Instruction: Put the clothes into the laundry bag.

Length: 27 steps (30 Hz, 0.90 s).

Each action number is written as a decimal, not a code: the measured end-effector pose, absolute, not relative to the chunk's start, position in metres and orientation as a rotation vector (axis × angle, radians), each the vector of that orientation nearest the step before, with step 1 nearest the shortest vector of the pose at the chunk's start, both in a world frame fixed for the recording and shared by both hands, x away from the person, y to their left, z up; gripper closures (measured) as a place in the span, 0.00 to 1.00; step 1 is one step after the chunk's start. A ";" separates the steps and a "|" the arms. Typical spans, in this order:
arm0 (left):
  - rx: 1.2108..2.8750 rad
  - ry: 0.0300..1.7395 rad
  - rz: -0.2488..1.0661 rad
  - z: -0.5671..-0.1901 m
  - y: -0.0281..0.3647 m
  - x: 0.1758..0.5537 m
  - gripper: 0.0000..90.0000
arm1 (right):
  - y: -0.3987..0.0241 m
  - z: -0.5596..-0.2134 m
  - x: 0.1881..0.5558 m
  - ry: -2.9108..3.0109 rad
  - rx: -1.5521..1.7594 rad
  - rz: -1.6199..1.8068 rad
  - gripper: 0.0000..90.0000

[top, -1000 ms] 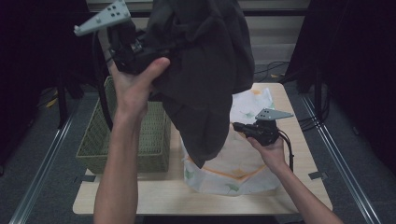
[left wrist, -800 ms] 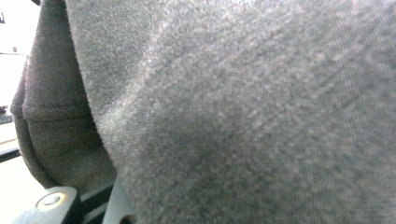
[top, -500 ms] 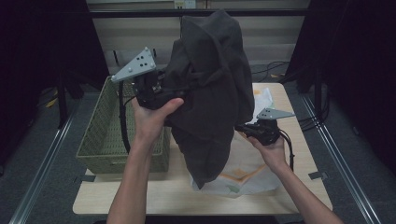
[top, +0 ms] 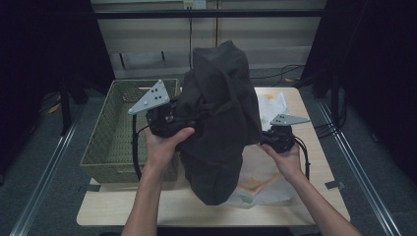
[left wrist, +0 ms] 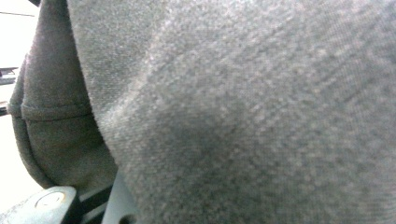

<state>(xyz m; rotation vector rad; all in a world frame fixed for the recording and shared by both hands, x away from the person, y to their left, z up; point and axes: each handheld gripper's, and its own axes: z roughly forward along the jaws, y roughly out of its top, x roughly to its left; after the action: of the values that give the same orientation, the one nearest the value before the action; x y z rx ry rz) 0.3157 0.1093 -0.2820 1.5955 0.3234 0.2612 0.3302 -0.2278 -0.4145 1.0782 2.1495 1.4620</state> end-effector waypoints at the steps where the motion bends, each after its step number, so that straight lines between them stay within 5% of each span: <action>1: 1.584 0.327 0.258 -0.286 0.109 0.314 0.63 | -0.228 -0.415 0.330 2.151 1.079 1.463 1.00; 14: 1.657 0.315 0.212 -0.334 0.106 0.304 0.63 | -0.228 -0.417 0.332 2.165 1.085 1.453 1.00; 27: 1.868 0.216 0.136 -0.385 0.052 0.299 0.62 | -0.229 -0.418 0.333 2.178 1.094 1.452 1.00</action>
<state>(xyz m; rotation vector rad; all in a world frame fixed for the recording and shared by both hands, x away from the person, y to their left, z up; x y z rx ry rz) 0.2989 0.0524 -0.3846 1.8677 0.2162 0.1358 0.3328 -0.2293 -0.4183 1.0943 2.1785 1.4518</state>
